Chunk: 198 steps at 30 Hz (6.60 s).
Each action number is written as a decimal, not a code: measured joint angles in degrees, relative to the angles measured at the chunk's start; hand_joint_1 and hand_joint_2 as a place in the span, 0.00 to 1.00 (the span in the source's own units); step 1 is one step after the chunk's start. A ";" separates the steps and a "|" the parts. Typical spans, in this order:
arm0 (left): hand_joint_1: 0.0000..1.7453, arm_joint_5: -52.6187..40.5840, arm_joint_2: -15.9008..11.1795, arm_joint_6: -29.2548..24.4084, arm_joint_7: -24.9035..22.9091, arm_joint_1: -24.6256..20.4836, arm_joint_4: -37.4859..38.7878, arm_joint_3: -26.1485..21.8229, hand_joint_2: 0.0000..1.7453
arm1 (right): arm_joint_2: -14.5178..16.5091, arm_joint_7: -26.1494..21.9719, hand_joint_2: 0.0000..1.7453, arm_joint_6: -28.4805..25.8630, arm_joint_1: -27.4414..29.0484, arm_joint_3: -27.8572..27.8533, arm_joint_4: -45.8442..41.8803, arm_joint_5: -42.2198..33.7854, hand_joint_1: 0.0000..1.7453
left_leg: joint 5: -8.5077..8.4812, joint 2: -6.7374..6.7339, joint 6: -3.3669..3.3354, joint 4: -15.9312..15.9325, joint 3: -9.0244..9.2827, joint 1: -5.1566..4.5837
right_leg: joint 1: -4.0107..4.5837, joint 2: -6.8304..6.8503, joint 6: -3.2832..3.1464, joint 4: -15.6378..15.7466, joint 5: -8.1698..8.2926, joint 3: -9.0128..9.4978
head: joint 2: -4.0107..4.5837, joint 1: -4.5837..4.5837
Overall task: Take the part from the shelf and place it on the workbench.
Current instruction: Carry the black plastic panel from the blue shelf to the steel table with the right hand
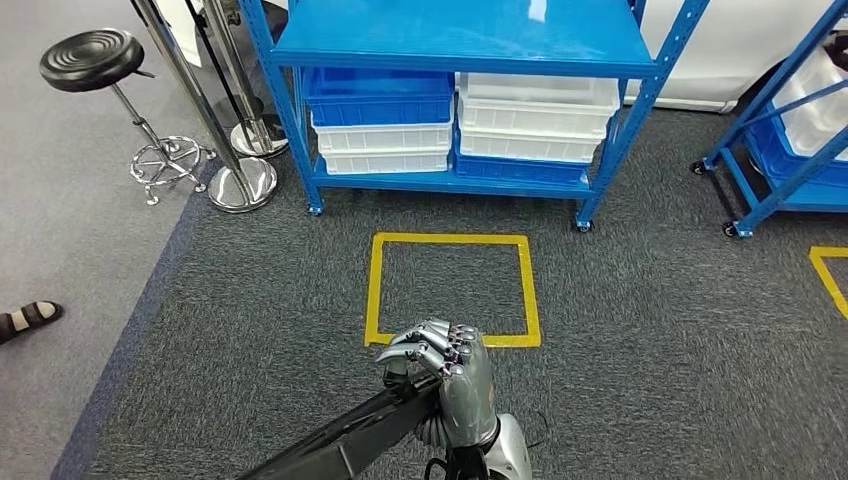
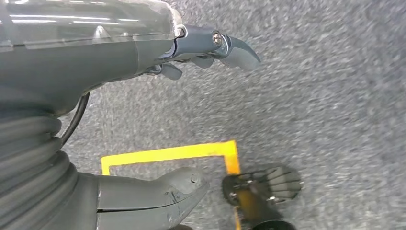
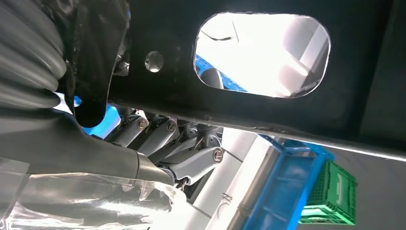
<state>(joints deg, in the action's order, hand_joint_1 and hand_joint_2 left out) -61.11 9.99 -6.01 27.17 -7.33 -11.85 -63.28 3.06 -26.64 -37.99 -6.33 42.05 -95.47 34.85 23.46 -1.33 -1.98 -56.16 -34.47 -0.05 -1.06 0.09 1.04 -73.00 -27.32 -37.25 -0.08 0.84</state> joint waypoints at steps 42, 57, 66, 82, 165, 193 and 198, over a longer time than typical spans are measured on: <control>0.00 -0.68 0.02 0.60 2.21 -0.09 0.00 0.11 1.00 | 2.17 0.21 1.00 1.78 -3.26 0.98 3.26 1.87 1.00 | 7.26 1.13 2.58 -12.55 -6.76 0.27 | 0.96 0.41 -3.85 17.23 -1.28 8.28 | 0.00 -0.04; 0.00 -1.61 0.03 0.38 2.67 -0.67 0.00 1.22 1.00 | 1.63 0.84 1.00 0.52 -3.25 1.05 2.54 6.28 1.00 | 3.78 1.97 -0.32 -0.33 3.93 1.08 | 0.12 0.45 0.09 2.34 -6.01 -2.35 | 0.00 0.02; 0.00 -1.81 0.62 0.20 2.63 -0.87 0.01 1.61 1.00 | 1.39 1.30 1.00 0.33 -3.16 1.30 2.38 6.55 1.00 | 2.97 6.18 0.28 -1.21 2.39 0.05 | 1.15 -4.06 -3.12 14.38 -0.22 4.94 | -0.01 -0.03; 0.00 -2.23 0.36 -0.04 2.60 -0.76 0.00 1.81 1.00 | 1.34 1.44 1.00 -0.13 -3.29 1.74 2.16 6.64 1.00 | 3.08 -0.96 2.21 -1.49 1.92 0.99 | 0.70 5.61 -1.21 14.92 -0.49 5.52 | 0.00 -0.02; 0.00 -2.17 0.64 -0.36 2.03 -0.79 0.00 3.02 1.00 | 0.60 2.20 1.00 0.05 -2.58 1.97 1.71 6.60 1.00 | 7.95 2.02 3.09 -14.90 -6.82 1.04 | 0.52 0.85 -3.17 15.16 0.29 5.23 | 0.00 -0.06; 0.00 -2.14 0.49 -0.27 2.04 -0.71 0.00 3.06 1.00 | 0.61 2.16 1.00 -0.01 -2.69 1.97 1.49 6.67 1.00 | 2.98 5.57 2.19 -4.90 -1.91 0.52 | 0.34 -1.42 -2.75 15.83 0.70 5.56 | 0.00 -0.04; 0.00 -2.14 0.47 -0.51 2.10 -0.85 0.00 3.06 1.00 | 0.59 2.16 1.00 -0.02 -2.61 1.97 1.44 6.68 1.00 | 7.44 1.56 3.44 -17.01 -7.81 1.27 | 0.71 2.99 -2.91 15.88 0.28 5.85 | 0.00 -0.06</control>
<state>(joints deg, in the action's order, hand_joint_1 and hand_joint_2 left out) -63.25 10.46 -6.52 29.27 -8.18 -11.85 -60.22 3.65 -24.48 -38.01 -8.94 44.02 -94.03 41.53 30.90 0.22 1.46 -73.17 -42.28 1.23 -0.35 3.08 -1.87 -57.12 -27.03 -31.40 -0.08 0.78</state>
